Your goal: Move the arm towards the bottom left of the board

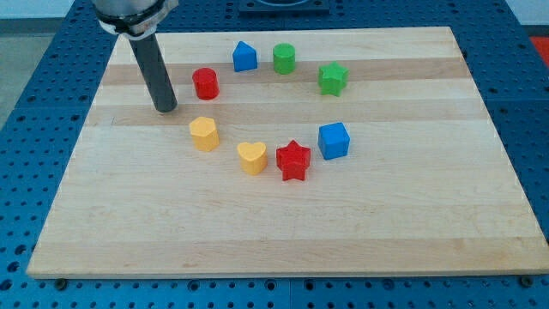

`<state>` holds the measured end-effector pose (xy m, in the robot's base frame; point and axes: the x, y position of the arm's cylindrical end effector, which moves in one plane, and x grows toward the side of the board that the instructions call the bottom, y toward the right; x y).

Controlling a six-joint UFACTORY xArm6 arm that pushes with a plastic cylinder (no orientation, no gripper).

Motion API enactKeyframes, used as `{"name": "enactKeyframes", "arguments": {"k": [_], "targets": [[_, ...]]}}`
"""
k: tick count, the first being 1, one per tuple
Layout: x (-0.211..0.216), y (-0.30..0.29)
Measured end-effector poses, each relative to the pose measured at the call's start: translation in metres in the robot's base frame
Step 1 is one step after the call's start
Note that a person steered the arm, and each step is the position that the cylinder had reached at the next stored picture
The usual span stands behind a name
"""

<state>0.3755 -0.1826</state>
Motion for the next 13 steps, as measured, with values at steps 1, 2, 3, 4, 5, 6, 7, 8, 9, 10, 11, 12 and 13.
{"name": "enactKeyframes", "arguments": {"k": [1, 2, 3, 4, 5, 6, 7, 8, 9, 10, 11, 12, 13], "targets": [[0.015, 0.000], [0.030, 0.000], [0.046, 0.000], [0.059, 0.000], [0.064, -0.001], [0.068, -0.003], [0.073, -0.006], [0.078, -0.008], [0.083, -0.010], [0.090, -0.013], [0.099, -0.017], [0.108, -0.020], [0.118, -0.024]]}}
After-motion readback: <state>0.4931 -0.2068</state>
